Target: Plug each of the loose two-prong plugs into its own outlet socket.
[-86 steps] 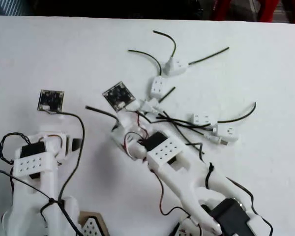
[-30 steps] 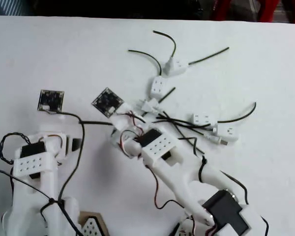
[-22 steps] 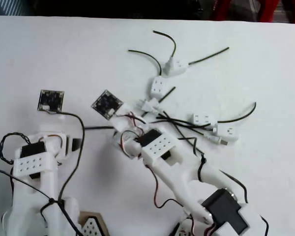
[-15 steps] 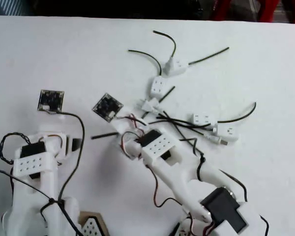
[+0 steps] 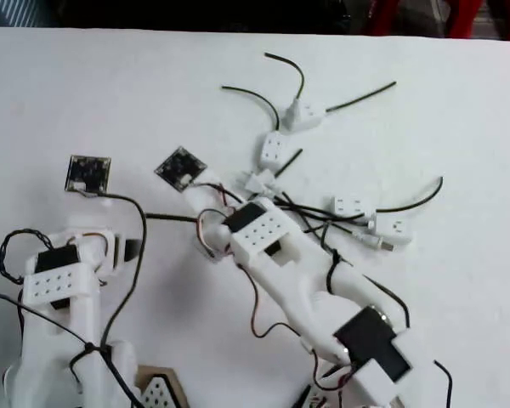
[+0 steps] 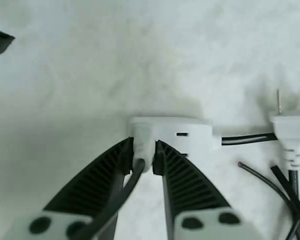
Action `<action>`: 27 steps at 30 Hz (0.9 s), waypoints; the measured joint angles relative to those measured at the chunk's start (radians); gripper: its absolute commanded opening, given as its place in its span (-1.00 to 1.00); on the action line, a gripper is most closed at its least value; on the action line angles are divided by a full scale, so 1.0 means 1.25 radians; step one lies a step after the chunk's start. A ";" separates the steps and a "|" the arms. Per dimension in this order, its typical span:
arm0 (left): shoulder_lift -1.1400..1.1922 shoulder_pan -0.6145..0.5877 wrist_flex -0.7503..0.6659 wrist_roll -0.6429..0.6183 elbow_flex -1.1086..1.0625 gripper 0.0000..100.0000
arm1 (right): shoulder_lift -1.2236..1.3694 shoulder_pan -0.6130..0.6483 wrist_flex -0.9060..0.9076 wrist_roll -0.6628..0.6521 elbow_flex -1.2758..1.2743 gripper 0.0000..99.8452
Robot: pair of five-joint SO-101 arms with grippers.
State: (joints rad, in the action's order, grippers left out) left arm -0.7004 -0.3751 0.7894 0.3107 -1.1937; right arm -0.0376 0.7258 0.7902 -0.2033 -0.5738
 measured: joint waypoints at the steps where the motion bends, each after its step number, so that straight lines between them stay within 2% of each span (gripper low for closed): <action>1: 0.000 0.000 0.000 0.000 0.000 -0.43 | -0.018 0.000 0.016 0.014 0.001 -0.97; 12: 0.000 0.000 0.000 0.000 0.000 -0.43 | -0.363 0.014 0.147 0.052 0.077 -0.97; 27: 0.000 0.000 0.000 0.000 0.000 -0.43 | -0.458 -0.174 0.164 0.052 0.258 -0.96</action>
State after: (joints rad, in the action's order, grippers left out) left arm -0.7004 -0.3751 0.7894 0.3107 -1.1937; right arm -0.6099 0.5079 0.9958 -0.1389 -0.2516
